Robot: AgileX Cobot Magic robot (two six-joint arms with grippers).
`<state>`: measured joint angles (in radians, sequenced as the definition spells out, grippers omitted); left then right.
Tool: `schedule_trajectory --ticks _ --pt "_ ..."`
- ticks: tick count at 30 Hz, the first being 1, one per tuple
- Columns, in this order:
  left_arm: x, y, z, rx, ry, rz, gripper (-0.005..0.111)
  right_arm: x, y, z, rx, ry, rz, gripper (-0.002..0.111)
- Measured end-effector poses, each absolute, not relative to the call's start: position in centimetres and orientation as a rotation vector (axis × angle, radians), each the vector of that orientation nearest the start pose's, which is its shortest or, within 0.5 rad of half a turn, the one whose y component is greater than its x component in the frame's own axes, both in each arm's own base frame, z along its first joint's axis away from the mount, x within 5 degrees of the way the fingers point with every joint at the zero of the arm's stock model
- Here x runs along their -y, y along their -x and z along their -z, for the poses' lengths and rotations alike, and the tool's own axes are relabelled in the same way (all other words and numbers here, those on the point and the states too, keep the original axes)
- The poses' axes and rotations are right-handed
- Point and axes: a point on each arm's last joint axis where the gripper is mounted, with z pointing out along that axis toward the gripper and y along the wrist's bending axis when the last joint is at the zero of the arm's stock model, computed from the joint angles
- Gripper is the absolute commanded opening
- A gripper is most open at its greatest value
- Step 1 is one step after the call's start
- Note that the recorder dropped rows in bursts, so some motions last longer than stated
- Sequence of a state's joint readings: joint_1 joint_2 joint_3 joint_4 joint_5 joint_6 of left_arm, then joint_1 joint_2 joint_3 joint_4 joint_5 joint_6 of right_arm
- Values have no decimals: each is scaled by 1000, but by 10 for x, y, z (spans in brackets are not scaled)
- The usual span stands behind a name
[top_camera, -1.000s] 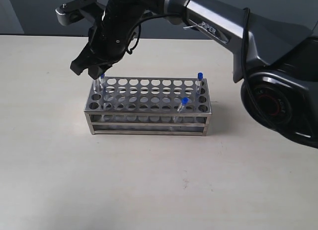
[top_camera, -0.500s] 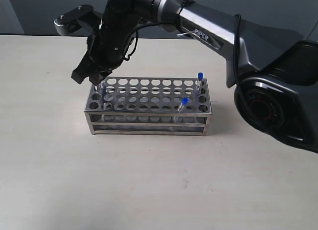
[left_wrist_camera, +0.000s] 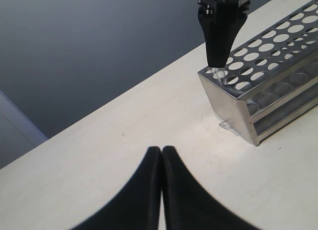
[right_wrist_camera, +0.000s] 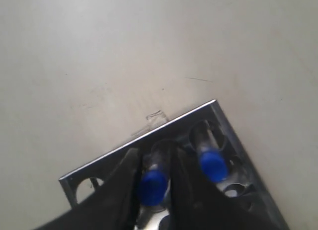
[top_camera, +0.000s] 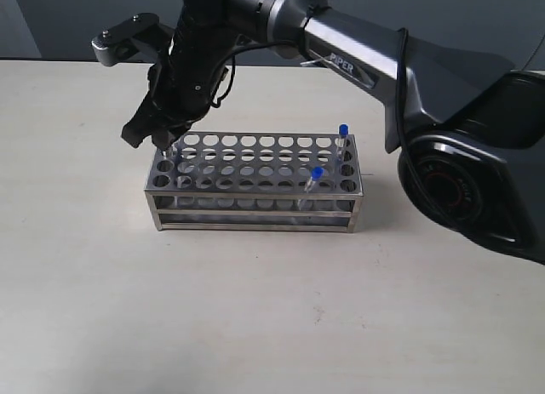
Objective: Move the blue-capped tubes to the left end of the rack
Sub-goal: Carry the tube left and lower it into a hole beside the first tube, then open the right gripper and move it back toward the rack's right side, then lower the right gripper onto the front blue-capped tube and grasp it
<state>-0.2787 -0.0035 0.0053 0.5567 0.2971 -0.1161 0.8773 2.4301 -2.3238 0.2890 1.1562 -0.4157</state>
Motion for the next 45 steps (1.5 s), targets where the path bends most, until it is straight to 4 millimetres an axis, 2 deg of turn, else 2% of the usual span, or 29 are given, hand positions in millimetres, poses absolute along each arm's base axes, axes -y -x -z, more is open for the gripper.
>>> schedule_trajectory --ticks 2,10,20,27,32,36,41,45 --pt "1 -56 -189 -1674 -489 -239 1 -421 -314 -215 -2279 1606 -541 46" --pt "1 -56 -189 -1674 -489 -239 1 -418 -309 -219 -2349 1581 -550 46" --pt "1 -56 -189 -1674 -489 -239 1 -406 -305 -266 -2313 1496 -512 46" --pt "1 -56 -189 -1674 -489 -239 1 -388 -311 -289 -2321 1379 -323 45" --pt "1 -56 -189 -1674 -489 -239 1 -363 -313 -305 -2369 1288 -284 34" --pt "1 -56 -189 -1674 -489 -239 1 -338 -306 -299 -2459 1272 -227 25" --pt "1 -56 -189 -1674 -489 -239 1 -315 -287 -281 -2572 1309 -156 25" --pt "1 -56 -189 -1674 -489 -239 1 -305 -278 -273 -2619 1322 -115 25"
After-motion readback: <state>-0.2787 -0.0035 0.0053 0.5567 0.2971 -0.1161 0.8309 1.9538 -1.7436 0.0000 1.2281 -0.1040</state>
